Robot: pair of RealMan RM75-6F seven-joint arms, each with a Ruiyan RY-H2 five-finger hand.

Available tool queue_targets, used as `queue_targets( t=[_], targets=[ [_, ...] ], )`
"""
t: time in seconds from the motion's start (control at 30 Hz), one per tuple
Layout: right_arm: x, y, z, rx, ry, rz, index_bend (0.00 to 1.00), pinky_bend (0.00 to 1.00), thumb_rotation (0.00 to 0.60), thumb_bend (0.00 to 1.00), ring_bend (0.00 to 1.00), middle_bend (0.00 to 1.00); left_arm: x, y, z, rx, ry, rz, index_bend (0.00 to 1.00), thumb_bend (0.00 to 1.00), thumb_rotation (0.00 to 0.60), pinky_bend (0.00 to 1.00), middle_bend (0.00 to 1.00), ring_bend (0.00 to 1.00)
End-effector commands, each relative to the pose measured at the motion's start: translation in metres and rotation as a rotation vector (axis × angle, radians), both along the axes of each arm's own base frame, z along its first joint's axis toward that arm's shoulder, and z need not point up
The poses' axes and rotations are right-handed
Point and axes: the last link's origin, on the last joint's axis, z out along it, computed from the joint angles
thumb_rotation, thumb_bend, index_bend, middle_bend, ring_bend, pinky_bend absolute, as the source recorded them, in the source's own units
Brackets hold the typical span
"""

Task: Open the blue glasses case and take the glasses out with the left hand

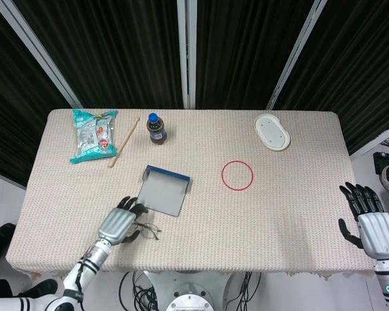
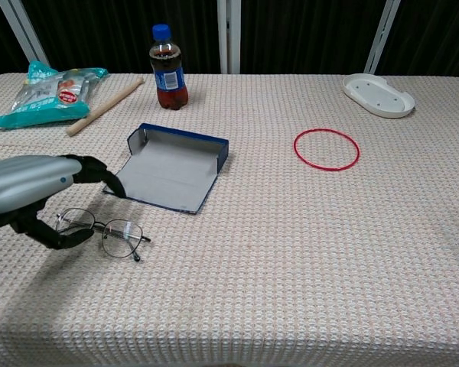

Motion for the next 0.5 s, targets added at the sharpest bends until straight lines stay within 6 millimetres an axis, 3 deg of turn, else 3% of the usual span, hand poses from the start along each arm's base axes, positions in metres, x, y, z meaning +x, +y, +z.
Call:
queue_targets(
  t=[0.03, 0.13, 0.27, 0.4, 0.5],
  targets=[
    [0.000, 0.000, 0.001, -0.002, 0.002, -0.003, 0.00, 0.00, 0.600, 0.41, 0.00, 0.06, 0.000, 0.012, 0.021, 0.081, -0.065, 0.021, 0.04, 0.12, 0.600, 0.00, 0.08, 0.00],
    [0.000, -0.001, 0.004, -0.001, 0.007, -0.009, 0.00, 0.00, 0.600, 0.42, 0.00, 0.06, -0.008, 0.026, 0.057, 0.219, -0.123, 0.048, 0.05, 0.12, 0.600, 0.00, 0.09, 0.00],
    [-0.001, -0.006, 0.009, 0.002, 0.004, -0.020, 0.00, 0.00, 0.600, 0.42, 0.00, 0.07, -0.044, 0.040, 0.113, 0.502, -0.134, 0.080, 0.15, 0.12, 0.600, 0.00, 0.16, 0.00],
    [-0.002, -0.012, 0.013, 0.007, -0.007, -0.025, 0.00, 0.00, 0.600, 0.43, 0.00, 0.06, -0.096, 0.037, 0.155, 0.621, -0.034, 0.093, 0.20, 0.12, 0.600, 0.00, 0.20, 0.03],
    [-0.002, -0.016, 0.014, 0.018, -0.015, -0.024, 0.00, 0.00, 0.600, 0.43, 0.00, 0.07, -0.125, 0.024, 0.173, 0.631, 0.021, 0.136, 0.21, 0.12, 0.600, 0.00, 0.20, 0.03]
  ],
)
